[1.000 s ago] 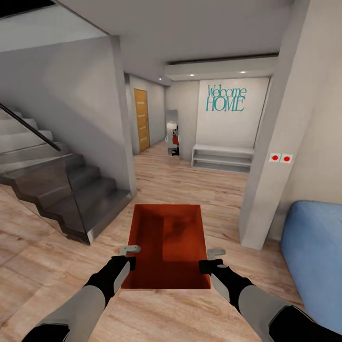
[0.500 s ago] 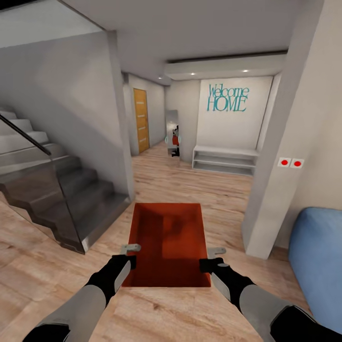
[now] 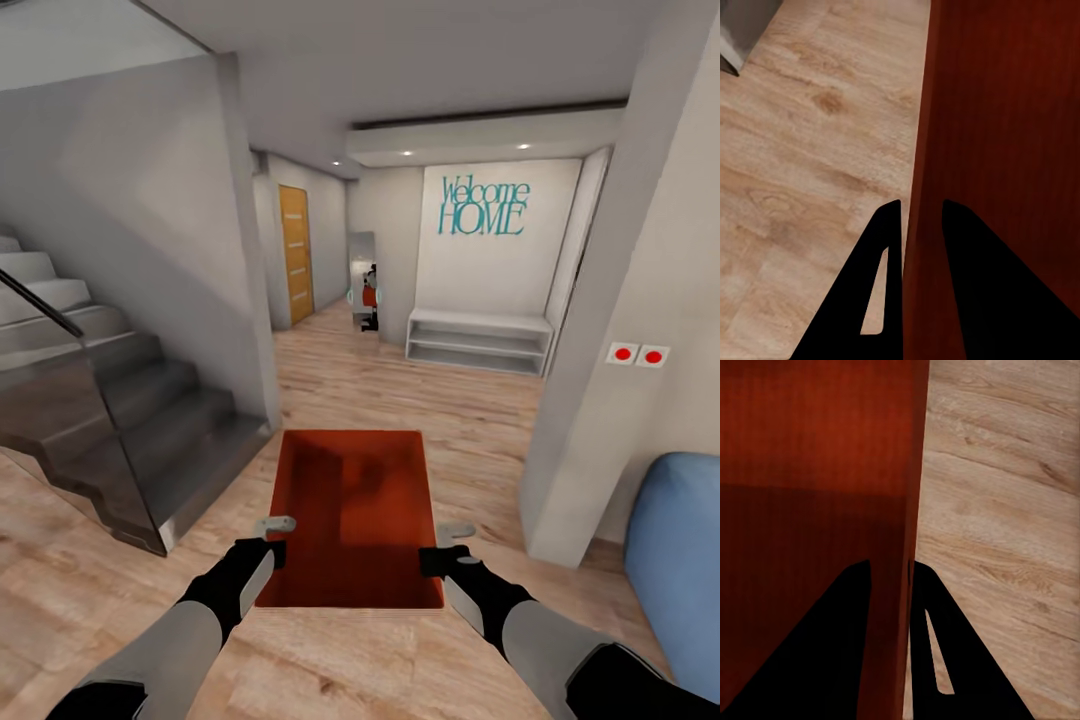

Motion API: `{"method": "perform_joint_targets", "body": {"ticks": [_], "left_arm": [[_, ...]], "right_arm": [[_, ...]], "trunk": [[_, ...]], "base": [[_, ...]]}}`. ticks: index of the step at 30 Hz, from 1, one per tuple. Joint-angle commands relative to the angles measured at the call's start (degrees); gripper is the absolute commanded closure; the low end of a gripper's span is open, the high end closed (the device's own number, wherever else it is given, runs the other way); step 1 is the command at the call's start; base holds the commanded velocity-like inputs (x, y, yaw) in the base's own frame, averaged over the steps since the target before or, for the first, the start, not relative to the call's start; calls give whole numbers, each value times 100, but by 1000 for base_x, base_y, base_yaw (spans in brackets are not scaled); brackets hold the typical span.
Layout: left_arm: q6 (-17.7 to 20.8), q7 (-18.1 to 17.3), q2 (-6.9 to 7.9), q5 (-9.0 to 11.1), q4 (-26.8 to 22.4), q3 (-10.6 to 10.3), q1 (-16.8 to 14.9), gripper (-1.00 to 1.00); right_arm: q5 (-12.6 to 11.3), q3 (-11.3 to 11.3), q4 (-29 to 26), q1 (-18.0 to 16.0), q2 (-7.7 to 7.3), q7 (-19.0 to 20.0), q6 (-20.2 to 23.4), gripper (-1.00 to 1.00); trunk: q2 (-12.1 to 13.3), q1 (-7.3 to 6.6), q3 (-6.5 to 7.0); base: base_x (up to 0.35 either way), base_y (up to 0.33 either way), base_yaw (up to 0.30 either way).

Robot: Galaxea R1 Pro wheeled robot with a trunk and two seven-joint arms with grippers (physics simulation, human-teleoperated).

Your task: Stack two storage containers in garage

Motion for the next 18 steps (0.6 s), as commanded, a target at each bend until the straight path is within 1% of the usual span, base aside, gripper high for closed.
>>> {"method": "perform_joint_targets", "body": {"ticks": [1,18], "left_arm": [[12,35,96,97,-274,18,-7,100],[10,43,96,91,-278,14,-7,100]], "right_arm": [[-136,38,145,-1,-67,-32,38,100],[-136,38,145,-1,-68,-32,38,100]], "trunk": [[-12,7,-13],[-12,7,-13]], "base": [[322,0,0],[320,0,0]]}}
